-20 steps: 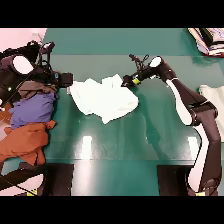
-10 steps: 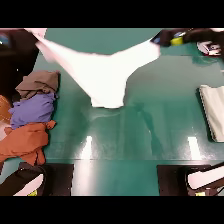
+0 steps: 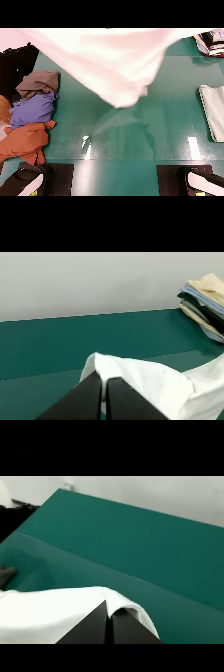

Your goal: Fold the shirts.

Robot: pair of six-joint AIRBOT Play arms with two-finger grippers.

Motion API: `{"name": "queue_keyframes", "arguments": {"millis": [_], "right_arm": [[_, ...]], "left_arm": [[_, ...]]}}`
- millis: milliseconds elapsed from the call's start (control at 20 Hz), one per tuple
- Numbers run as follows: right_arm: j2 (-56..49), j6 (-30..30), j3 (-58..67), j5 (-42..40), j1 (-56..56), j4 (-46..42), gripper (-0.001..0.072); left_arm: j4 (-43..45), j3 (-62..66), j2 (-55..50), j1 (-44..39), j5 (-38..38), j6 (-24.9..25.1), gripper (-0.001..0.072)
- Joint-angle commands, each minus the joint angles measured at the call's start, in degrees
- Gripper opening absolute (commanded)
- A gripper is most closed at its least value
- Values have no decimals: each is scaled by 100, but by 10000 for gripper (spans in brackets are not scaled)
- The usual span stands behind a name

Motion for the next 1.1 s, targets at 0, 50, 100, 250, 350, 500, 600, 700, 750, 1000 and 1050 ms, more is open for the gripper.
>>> {"name": "queue_keyframes", "arguments": {"millis": [0,50,100,250,350,500,600,700,750,1000,1050], "right_arm": [[649,13,-262,-363,-219,-195,11],[634,42,-267,-352,-212,-219,11],[542,138,-267,-328,-201,-203,11],[-160,328,-267,-42,118,-223,11],[-892,358,-267,-39,444,-229,11],[-2011,361,-264,-649,791,-221,13],[-2546,361,-264,-940,872,-214,19],[-2881,361,-256,-914,861,-212,486],[-2953,361,-254,-765,804,-214,521],[-2855,304,-356,1198,376,-229,429],[-2763,251,-603,1574,361,-232,428]], "left_arm": [[-1060,144,-26,2,-109,24,24],[-1338,120,-90,2,-181,199,24],[-1502,55,-160,2,-262,332,24],[-1475,-306,-455,2,-763,446,24],[-1357,-721,-671,2,-949,481,24],[-765,-1473,-968,2,-876,601,24],[-330,-1821,-1196,2,-807,603,24],[-101,-1989,-1368,2,-828,603,24],[-2,-2015,-1436,2,-844,608,24],[391,-2015,-1506,2,-706,608,24],[398,-2015,-1506,2,-723,608,25]]}}
